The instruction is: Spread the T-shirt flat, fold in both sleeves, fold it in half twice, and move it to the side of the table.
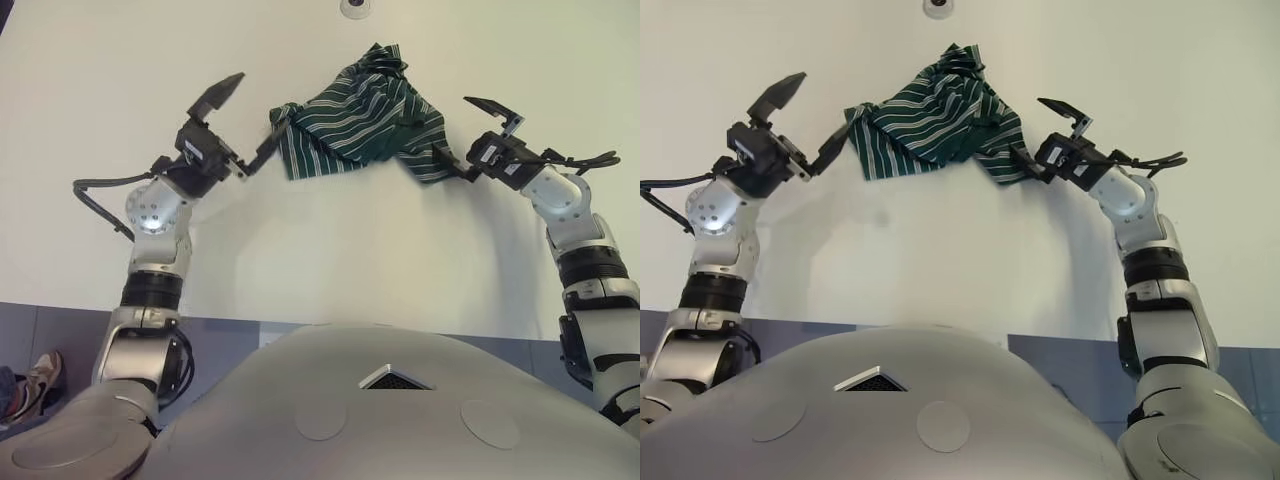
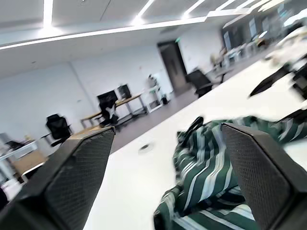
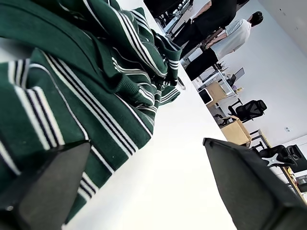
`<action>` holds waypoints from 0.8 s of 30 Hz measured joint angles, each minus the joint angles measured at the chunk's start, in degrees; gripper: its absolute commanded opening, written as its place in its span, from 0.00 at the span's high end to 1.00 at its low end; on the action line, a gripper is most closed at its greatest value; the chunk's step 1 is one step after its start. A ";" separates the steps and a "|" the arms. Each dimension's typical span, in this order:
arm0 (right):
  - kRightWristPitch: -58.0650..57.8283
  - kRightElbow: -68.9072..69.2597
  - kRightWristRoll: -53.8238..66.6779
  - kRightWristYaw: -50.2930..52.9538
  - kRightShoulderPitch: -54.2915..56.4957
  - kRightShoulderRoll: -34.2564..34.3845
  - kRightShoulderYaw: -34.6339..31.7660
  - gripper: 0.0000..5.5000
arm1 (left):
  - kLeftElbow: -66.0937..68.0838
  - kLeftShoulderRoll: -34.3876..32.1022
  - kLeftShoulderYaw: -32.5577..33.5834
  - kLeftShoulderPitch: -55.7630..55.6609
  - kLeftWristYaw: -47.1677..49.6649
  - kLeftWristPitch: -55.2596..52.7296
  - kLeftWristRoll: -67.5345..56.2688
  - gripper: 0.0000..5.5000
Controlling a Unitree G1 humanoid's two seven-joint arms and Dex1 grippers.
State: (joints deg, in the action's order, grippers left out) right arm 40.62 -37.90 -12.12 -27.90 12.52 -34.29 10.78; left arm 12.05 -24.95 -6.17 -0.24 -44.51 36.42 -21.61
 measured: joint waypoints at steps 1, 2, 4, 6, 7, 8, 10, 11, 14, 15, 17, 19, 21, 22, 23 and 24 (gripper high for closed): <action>0.01 -0.07 -0.42 0.04 0.14 -0.17 0.23 0.21 | -0.86 0.03 -0.30 0.05 -0.54 -0.57 -0.28 0.26; 0.04 -0.07 -0.60 0.09 0.32 -0.35 0.55 0.21 | -0.95 0.27 -0.53 -0.06 -1.04 -1.01 -0.08 0.26; 0.10 -0.09 -0.87 0.16 0.55 -0.54 0.86 0.21 | -0.52 0.92 -1.52 -0.34 -1.18 -1.14 2.89 0.26; 0.09 -0.07 -0.93 0.26 0.57 -0.60 0.96 0.21 | 1.61 1.48 -2.84 -1.33 -0.35 -1.31 7.31 0.26; 0.09 0.04 -0.93 0.29 0.58 -0.62 1.03 0.21 | 3.00 2.11 -3.54 -2.02 0.02 -2.66 9.10 0.26; 0.10 0.13 -0.93 0.30 0.58 -0.63 1.08 0.21 | 3.53 2.44 -3.87 -2.57 0.08 -4.45 9.29 0.26; 0.10 0.19 -0.92 0.30 0.60 -0.68 1.19 0.21 | 3.71 2.68 -3.79 -3.34 0.40 -8.26 9.27 0.26; 0.09 0.23 -0.92 0.29 0.62 -0.71 1.27 0.21 | 3.86 2.89 -3.69 -3.80 0.93 -10.68 9.33 0.26; 0.12 0.26 -0.91 0.29 0.73 -0.74 1.53 0.21 | 4.41 2.90 -3.34 -5.10 2.69 -16.16 10.95 0.26; 0.12 0.28 -0.90 0.29 0.77 -0.74 1.64 0.21 | 4.38 2.91 -3.28 -5.11 2.73 -17.86 11.03 0.26; 0.14 0.27 -0.90 0.29 0.83 -0.74 1.76 0.21 | 3.34 2.91 -3.17 -5.05 2.65 -21.25 10.90 0.26; 0.14 0.27 -0.89 0.28 0.97 -0.73 2.06 0.21 | 1.10 2.89 -3.13 -4.81 2.54 -25.07 10.49 0.26; 0.13 0.37 -0.90 0.23 1.17 -0.73 2.50 0.21 | -1.72 2.69 -3.06 -4.06 2.59 -28.84 10.40 0.26; 0.13 0.42 -0.89 0.21 1.21 -0.73 2.63 0.21 | -2.70 2.25 -3.04 -3.68 2.60 -30.30 10.62 0.26; 0.13 0.48 -0.89 0.21 1.23 -0.73 2.75 0.21 | -3.60 1.47 -2.98 -3.29 2.61 -31.90 11.01 0.26; 0.13 0.53 -0.88 0.21 1.23 -0.73 2.81 0.21 | -3.92 0.92 -2.91 -3.02 2.61 -32.94 11.12 0.26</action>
State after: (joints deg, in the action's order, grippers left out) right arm 40.74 -37.38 -13.01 -27.69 13.75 -35.02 13.58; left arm 8.14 -24.03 -9.09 -3.25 -41.90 3.48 -10.49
